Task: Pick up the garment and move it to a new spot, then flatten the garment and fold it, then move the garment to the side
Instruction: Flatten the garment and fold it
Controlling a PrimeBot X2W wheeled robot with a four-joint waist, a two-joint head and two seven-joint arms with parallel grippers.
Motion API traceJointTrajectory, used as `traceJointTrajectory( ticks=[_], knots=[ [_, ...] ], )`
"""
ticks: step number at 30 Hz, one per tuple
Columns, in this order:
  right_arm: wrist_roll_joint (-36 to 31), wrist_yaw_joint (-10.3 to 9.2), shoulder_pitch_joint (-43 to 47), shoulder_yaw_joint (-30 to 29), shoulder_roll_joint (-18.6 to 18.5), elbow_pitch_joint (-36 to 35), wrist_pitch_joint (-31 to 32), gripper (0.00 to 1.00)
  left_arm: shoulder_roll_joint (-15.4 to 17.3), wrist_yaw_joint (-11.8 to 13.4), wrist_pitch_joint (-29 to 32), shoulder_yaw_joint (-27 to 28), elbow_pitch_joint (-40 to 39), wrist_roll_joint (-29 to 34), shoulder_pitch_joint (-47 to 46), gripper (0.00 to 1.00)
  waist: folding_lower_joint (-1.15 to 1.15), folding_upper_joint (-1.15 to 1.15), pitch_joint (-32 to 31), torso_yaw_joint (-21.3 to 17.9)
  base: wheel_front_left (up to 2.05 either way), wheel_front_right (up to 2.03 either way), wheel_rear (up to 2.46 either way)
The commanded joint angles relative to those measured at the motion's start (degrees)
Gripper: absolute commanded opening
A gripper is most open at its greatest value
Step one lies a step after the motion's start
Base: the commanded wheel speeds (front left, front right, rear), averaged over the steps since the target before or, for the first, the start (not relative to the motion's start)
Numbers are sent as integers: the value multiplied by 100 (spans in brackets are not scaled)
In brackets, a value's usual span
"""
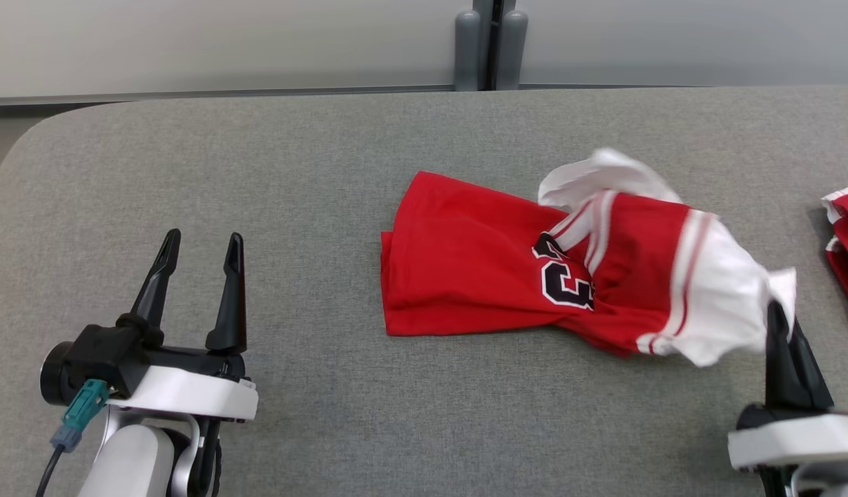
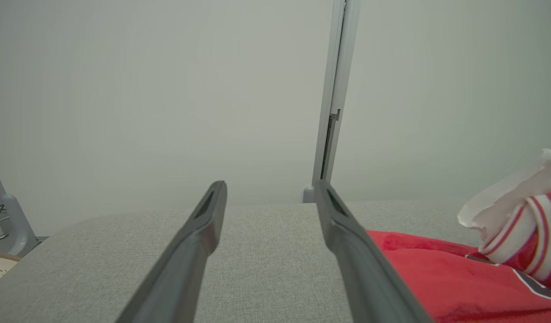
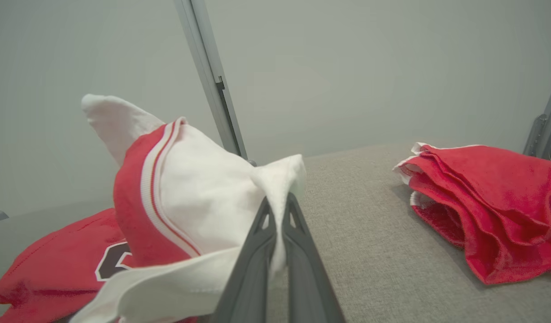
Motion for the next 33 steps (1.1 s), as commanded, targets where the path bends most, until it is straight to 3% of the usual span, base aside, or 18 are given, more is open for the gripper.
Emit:
traceJointTrajectory(
  ticks=[1,2,3,4,11,14,20,25,33],
  knots=[
    [94,-2,153,-215,66,168,83,24,39,20,12,19,-12,-21,68,100,0,0,-14,-43,0,0,0],
    [159,-2,210,-316,98,293,151,47,44,23,19,14,-8,-28,72,100,0,0,-17,-56,0,0,0],
    [177,-2,266,-396,127,418,196,95,47,28,15,9,-2,-34,77,100,0,0,-23,-65,0,0,0],
    [216,-2,270,-454,152,514,189,100,51,33,13,5,4,-39,82,100,0,0,-30,-72,0,0,0],
    [-21,-2,254,-380,176,476,-3,100,72,89,32,36,66,-90,219,100,0,0,-188,-150,0,0,0],
    [-272,-2,231,-238,-25,197,-8,100,100,121,45,67,92,-123,354,100,0,0,-330,-208,0,0,0],
    [-653,-2,315,129,-313,-629,358,100,166,180,102,78,95,-152,654,100,0,0,-631,-306,0,0,0],
    [-699,-2,549,430,-328,-1168,765,100,204,213,188,56,38,-189,877,100,0,0,-805,-365,0,0,0],
    [-605,-2,836,560,-243,-1404,1002,100,184,273,280,-22,-57,-218,1107,100,0,0,-900,-419,0,0,0]
  ],
)
